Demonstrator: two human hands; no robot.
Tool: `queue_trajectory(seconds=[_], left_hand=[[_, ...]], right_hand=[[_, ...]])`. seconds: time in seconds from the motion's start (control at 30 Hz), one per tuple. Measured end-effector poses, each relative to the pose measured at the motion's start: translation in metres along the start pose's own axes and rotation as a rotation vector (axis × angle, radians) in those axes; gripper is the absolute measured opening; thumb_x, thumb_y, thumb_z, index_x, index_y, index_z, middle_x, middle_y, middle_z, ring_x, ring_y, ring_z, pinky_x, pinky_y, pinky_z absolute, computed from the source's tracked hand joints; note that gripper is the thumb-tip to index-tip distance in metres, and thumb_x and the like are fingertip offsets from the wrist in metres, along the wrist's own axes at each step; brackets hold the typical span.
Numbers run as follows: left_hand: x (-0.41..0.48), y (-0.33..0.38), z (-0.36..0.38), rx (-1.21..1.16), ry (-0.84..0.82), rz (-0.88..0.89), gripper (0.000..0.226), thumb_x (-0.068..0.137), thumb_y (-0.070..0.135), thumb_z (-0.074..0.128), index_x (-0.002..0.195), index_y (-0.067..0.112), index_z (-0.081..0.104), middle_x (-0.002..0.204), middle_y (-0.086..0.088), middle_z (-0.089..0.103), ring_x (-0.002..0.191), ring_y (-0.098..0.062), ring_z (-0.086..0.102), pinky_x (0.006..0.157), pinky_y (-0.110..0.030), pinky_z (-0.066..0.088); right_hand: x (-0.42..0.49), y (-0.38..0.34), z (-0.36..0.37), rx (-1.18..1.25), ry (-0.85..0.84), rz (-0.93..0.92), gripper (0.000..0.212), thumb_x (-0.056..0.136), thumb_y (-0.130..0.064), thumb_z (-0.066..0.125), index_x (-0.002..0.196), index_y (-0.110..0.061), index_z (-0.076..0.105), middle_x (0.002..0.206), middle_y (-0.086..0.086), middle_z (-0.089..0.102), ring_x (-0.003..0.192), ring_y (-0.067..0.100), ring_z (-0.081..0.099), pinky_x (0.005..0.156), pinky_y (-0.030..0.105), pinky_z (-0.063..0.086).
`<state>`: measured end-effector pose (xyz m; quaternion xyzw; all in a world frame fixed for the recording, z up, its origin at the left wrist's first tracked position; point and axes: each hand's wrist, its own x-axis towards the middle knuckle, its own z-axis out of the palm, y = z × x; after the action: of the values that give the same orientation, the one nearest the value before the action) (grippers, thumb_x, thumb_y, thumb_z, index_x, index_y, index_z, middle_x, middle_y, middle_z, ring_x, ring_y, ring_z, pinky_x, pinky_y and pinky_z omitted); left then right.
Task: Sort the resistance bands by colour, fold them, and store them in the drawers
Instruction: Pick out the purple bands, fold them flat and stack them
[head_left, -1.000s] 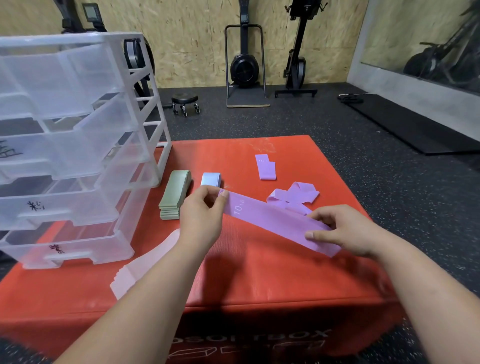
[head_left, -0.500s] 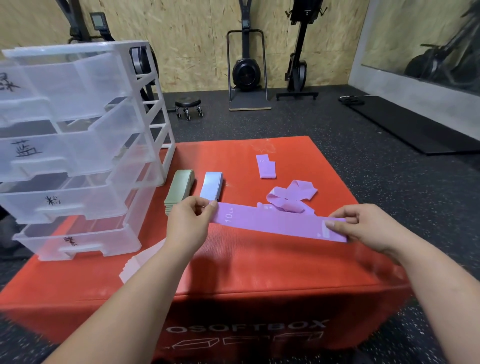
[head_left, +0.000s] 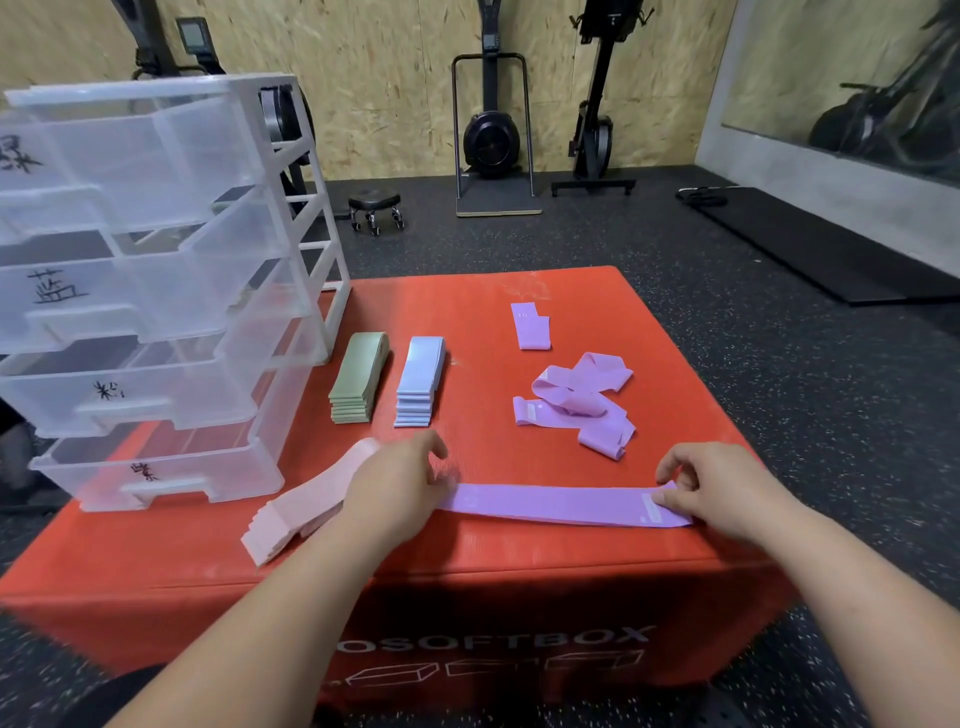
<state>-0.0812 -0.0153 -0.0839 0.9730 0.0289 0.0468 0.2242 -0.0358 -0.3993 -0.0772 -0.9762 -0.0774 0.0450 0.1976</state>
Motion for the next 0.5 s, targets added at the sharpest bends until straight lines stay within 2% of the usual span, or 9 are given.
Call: queue_trajectory(seconds=[0.1, 0.17, 0.33, 0.5], left_hand=[[0.001, 0.002, 0.005, 0.269, -0.005, 0.067, 0.035, 0.088, 0.047, 0.068, 0.119, 0.032, 0.063, 0.103, 0.003, 0.073, 0.105, -0.025, 0.066, 0.085, -0.040, 0.054], [0.005, 0.004, 0.003, 0.346, 0.021, 0.103, 0.039, 0.087, 0.048, 0.068, 0.122, 0.031, 0.062, 0.108, 0.003, 0.069, 0.110, -0.026, 0.062, 0.087, -0.040, 0.052], [0.017, 0.007, -0.001, 0.247, 0.058, 0.113, 0.035, 0.094, 0.050, 0.066, 0.124, 0.031, 0.063, 0.109, 0.006, 0.066, 0.112, -0.023, 0.059, 0.086, -0.039, 0.052], [0.036, 0.017, 0.006, 0.129, 0.026, 0.137, 0.033, 0.094, 0.051, 0.068, 0.120, 0.031, 0.064, 0.104, 0.009, 0.065, 0.108, -0.021, 0.060, 0.085, -0.040, 0.054]], right_hand=[[-0.001, 0.000, 0.001, -0.050, 0.010, 0.000, 0.022, 0.077, -0.042, 0.088, 0.084, -0.036, 0.067, 0.076, -0.013, 0.067, 0.073, 0.001, 0.062, 0.069, 0.029, 0.052], [0.001, 0.001, 0.001, -0.080, 0.022, -0.006, 0.025, 0.076, -0.047, 0.087, 0.088, -0.038, 0.067, 0.086, -0.015, 0.064, 0.079, 0.002, 0.061, 0.077, 0.033, 0.054], [0.015, -0.007, -0.002, -0.075, 0.092, -0.032, 0.023, 0.081, -0.049, 0.082, 0.098, -0.041, 0.069, 0.098, -0.011, 0.059, 0.086, 0.010, 0.062, 0.085, 0.037, 0.054], [0.039, -0.033, 0.005, -0.085, 0.124, -0.132, 0.028, 0.087, -0.053, 0.074, 0.112, -0.043, 0.069, 0.109, -0.011, 0.061, 0.104, 0.019, 0.060, 0.091, 0.044, 0.052]])
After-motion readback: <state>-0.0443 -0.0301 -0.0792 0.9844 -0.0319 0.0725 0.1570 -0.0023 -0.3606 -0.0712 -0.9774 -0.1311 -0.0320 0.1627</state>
